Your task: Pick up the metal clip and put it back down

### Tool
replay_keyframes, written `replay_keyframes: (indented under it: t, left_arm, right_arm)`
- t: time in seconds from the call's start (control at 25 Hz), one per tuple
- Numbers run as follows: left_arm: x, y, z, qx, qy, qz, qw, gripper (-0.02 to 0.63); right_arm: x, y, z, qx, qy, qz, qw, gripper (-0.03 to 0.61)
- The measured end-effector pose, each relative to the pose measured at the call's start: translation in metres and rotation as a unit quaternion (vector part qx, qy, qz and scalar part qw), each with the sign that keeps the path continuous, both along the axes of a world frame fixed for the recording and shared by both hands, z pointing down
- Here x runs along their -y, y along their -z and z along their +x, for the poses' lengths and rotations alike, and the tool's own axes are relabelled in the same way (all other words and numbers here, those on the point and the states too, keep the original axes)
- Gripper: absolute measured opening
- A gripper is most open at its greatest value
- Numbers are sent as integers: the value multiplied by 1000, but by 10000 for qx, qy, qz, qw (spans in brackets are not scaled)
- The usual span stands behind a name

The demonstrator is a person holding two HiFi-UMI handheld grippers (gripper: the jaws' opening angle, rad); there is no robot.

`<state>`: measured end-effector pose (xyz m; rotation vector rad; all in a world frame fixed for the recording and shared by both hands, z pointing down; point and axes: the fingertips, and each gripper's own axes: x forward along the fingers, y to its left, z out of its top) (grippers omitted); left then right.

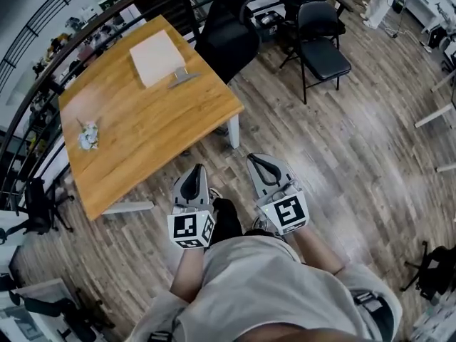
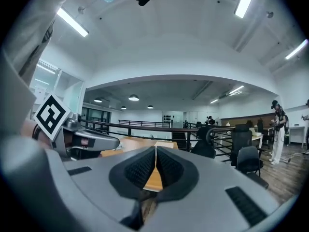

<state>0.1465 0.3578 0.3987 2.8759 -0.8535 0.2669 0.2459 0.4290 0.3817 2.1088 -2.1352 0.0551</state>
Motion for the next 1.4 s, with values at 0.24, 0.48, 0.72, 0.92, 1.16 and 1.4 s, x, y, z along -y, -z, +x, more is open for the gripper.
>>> replay_keyframes:
  t: [0.24, 0.48, 0.72, 0.92, 1.16, 1.4]
  left_arm:
    - [70, 9, 4, -100, -191, 3, 9998, 34]
    - [167, 12, -7, -92, -296, -151, 9994, 34]
    - [235, -11, -19, -25, -291, -431, 9986, 34]
    - [266, -31, -21, 33, -227, -687, 9974, 34]
    - [311, -57, -11, 303, 23, -891, 9956, 34]
    - [354, -82, 19, 598, 323, -1128, 9913, 34]
  right_arm:
    - [72, 5, 1, 74, -8, -90, 9999, 28]
    - [165, 4, -6, -108, 114, -410, 9990, 28]
    - [228, -17, -15, -250, 248, -842, 9958, 28]
    - [262, -38, -9, -346, 376, -1261, 9907, 28]
    - [319, -69, 14, -405, 694, -1651, 9830, 28]
    - [382, -92, 51, -557, 1138, -1788, 9757, 28]
